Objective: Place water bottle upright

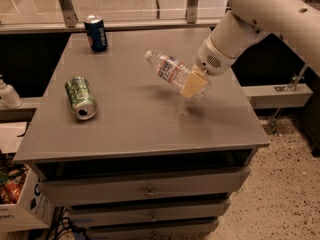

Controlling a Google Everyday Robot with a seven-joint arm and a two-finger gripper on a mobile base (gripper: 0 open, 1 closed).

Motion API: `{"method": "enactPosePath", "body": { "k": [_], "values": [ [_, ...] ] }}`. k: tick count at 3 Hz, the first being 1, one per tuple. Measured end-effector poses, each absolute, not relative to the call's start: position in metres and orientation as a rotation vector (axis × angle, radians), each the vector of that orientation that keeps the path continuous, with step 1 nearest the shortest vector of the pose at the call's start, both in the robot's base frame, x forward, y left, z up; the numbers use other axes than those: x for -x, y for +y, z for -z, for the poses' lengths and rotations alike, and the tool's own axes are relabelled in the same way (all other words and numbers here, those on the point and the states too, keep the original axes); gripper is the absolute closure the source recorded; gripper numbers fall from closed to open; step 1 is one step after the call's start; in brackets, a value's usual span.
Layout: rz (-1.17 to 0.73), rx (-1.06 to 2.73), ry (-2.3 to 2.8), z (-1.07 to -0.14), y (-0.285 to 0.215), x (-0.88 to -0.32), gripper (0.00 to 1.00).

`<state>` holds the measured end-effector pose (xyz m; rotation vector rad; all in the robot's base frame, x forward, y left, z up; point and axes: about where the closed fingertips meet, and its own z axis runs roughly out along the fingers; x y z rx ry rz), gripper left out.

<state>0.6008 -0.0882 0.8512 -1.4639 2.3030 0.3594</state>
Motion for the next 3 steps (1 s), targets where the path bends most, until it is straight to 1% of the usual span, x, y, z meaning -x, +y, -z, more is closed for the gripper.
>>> {"method": "enactPosePath", "body": {
  "k": [2,3],
  "values": [
    [-0.610,1.403,2.135,-0.862,-0.085,-0.600,1.00],
    [-0.842,1.366,1.884,-0.890,-0.072,-0.592,1.00]
  ]
}}
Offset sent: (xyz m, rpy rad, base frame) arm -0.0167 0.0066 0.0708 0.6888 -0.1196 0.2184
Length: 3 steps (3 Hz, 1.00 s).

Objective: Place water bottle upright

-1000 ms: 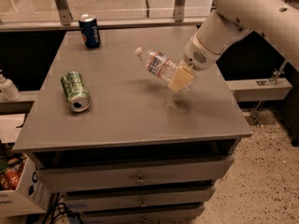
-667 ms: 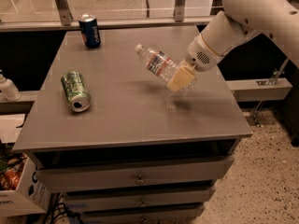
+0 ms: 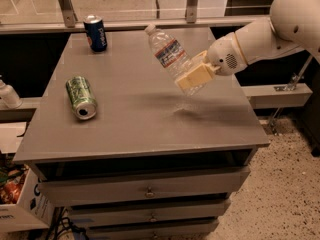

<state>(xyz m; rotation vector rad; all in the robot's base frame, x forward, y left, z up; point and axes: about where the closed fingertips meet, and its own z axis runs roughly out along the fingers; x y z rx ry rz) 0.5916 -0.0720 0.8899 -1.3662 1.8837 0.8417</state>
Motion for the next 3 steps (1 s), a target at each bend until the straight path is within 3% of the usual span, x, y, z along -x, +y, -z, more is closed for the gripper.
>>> {"method": "enactPosePath", "body": {
  "k": [3],
  "values": [
    [-0.945,1.265,1.776,-0.8815,-0.0727,-0.5953,1.00]
  ]
}}
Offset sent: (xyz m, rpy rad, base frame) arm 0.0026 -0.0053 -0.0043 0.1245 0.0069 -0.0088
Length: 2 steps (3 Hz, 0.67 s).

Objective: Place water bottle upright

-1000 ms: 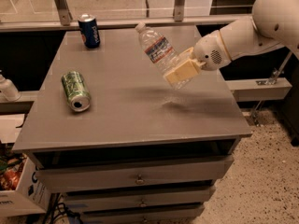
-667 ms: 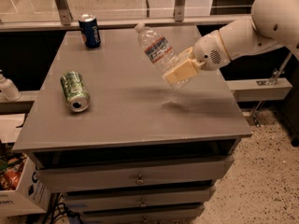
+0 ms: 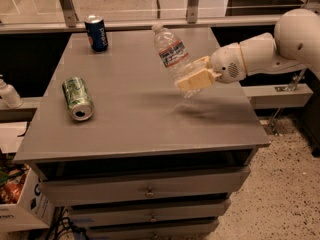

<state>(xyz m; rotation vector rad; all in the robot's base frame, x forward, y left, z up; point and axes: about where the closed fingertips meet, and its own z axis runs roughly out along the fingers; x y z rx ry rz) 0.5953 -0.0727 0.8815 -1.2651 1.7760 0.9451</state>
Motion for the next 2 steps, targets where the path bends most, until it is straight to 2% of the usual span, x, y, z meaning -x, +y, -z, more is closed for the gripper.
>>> {"method": "enactPosePath", "body": {
  "k": [2],
  "values": [
    [-0.940,1.155,1.600,-0.8750,-0.0802,-0.6087,1.00]
  ]
}}
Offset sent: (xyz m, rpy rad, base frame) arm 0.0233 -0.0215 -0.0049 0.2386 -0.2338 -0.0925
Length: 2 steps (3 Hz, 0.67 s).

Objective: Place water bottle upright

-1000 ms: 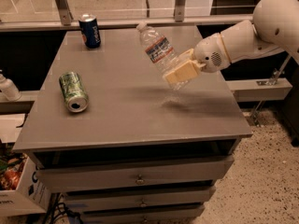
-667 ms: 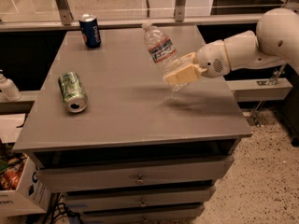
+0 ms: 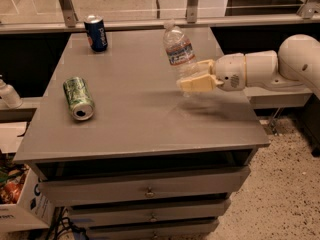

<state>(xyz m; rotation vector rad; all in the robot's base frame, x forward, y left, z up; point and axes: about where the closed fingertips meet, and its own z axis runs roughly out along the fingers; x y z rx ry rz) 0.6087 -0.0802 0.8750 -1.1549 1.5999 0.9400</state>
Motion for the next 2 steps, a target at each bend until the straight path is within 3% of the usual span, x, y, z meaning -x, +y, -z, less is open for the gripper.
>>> {"method": "enactPosePath", "body": {
  "k": [2],
  "values": [
    [-0.883,1.092,1.437,-0.8760,-0.0842,-0.6224,1.00]
  ]
}}
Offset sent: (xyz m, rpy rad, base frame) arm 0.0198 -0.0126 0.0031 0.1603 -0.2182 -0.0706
